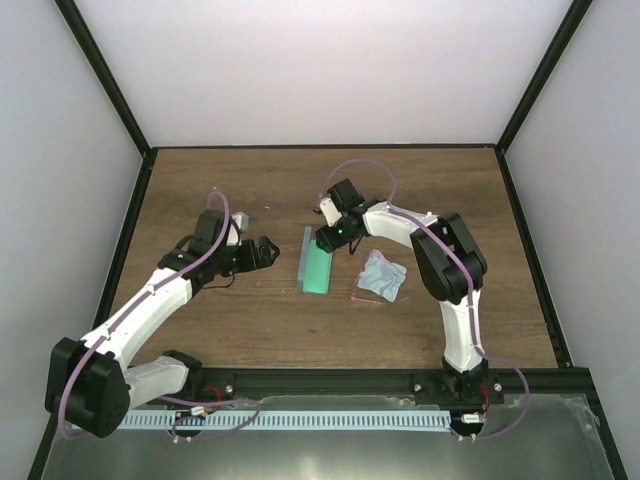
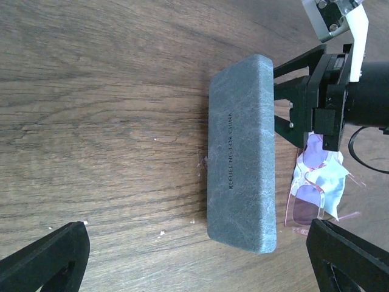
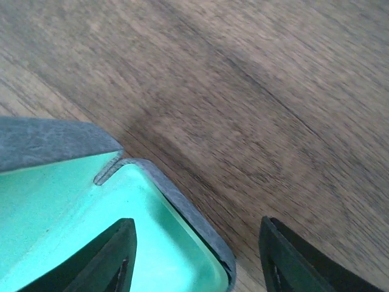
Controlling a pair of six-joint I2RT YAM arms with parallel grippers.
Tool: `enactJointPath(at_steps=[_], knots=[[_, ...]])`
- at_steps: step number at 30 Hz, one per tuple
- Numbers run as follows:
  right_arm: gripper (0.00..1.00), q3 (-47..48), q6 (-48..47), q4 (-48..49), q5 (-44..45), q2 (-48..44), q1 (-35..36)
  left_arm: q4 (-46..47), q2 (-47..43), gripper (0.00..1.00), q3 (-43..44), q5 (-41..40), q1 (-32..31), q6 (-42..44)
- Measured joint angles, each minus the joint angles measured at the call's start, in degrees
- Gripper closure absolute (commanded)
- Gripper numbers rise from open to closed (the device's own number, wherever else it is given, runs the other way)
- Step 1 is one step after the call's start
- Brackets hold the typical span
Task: Organize the sunglasses
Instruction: Adjust the sunglasses case at the center of the board.
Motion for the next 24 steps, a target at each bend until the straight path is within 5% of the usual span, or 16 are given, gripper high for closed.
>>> enactJointPath(at_steps=[5,14,24], knots=[[0.59,0.3,0.2,0.7,1.0,1.1,1.2,-0.3,-0.6,0.0,-0.9,-0.4,0.0,0.1],[0.99,-1.3,1.7,3.0,2.8,0.8,1.4,-0.7,-0.7,0.0,-2.4,-0.4,0.0,0.3],[0.99,-0.7,17.4,-1.3,7.9,-0.2,1.6,-0.2,-2.1,0.0,-2.1,-6.7,0.0,-1.7]])
